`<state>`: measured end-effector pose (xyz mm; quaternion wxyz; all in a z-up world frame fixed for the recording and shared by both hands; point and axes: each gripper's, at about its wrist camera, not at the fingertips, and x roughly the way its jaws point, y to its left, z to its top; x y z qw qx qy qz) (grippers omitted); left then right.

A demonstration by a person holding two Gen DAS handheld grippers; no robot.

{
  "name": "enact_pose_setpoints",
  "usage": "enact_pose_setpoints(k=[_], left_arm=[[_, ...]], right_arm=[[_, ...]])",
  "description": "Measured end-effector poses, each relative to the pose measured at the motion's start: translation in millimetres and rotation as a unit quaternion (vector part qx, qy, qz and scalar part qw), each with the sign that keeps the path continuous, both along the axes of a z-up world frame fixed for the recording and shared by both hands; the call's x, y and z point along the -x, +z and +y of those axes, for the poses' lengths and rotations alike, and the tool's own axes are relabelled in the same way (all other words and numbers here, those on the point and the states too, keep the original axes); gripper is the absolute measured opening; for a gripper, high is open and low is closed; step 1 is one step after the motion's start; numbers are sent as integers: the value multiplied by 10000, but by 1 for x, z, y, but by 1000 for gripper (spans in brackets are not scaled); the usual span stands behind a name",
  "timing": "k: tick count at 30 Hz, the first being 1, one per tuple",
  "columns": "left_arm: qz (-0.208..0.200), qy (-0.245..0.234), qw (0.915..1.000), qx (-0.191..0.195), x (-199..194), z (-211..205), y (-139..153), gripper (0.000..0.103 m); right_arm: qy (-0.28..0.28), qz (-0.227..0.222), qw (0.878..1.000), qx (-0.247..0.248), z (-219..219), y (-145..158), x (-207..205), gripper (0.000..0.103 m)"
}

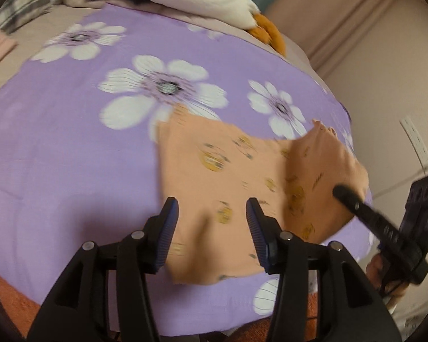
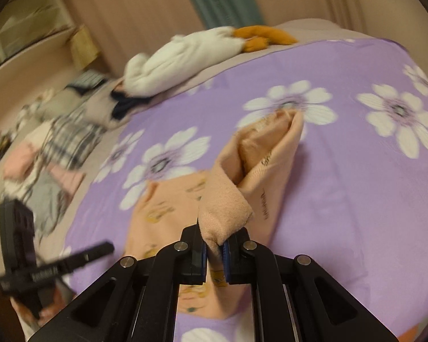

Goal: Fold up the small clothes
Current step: 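Lift the held edge with the right gripper and fold it over the bundle, then grasp the folded end of the orange bundle with the left gripper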

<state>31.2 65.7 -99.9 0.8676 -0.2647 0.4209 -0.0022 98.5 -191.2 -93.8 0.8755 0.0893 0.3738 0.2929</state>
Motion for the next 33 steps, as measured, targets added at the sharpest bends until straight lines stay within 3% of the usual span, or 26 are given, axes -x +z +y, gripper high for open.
enact_pose_setpoints(k=[10,15,22,25,27,29,33], left_arm=[[135,369,9991,178,18,32,-8,52],[133,218,9995,199,12,27,-7,56],[-17,-332,9985,436,-19,9,2,70],[69,-591,9967,559,-38,1,-2,73],[141,-783,9945,679,-53,-5,-6,74],[230,-926,9925,760,-65,-12,-11,75],[506,-1171,9892,721,-91,-28,-27,76]], right_arm=[[972,607,9912,666,69,-46,7,10],[982,747,9874,991,73,-63,7,10],[1034,805,9876,865,60,-56,11,12],[1078,716,9882,816,53,-49,18,18],[1094,716,9892,663,44,-46,20,34],[1002,740,9910,493,30,-42,23,43],[523,720,9949,468,4,-37,22,46]])
